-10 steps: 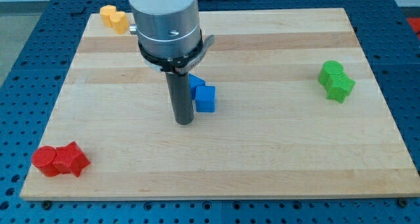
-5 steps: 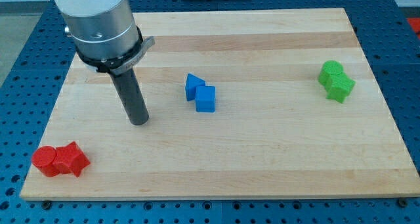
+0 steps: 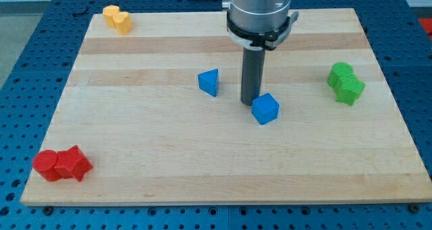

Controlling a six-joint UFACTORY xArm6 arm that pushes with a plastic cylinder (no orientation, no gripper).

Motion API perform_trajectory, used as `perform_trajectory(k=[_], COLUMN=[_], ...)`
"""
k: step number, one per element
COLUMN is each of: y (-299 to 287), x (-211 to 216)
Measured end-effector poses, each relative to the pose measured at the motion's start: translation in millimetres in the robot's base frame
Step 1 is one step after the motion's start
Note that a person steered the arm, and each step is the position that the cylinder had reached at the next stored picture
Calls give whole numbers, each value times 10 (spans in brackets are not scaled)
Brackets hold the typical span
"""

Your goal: Move blue cube closer to green circle

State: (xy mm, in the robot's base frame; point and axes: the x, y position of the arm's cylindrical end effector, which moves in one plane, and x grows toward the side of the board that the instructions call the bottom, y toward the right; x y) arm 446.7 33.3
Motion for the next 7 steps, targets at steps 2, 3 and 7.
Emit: perform_trajectory(k=[2, 3, 7], y=[-525, -192, 262], x=[375, 377, 251])
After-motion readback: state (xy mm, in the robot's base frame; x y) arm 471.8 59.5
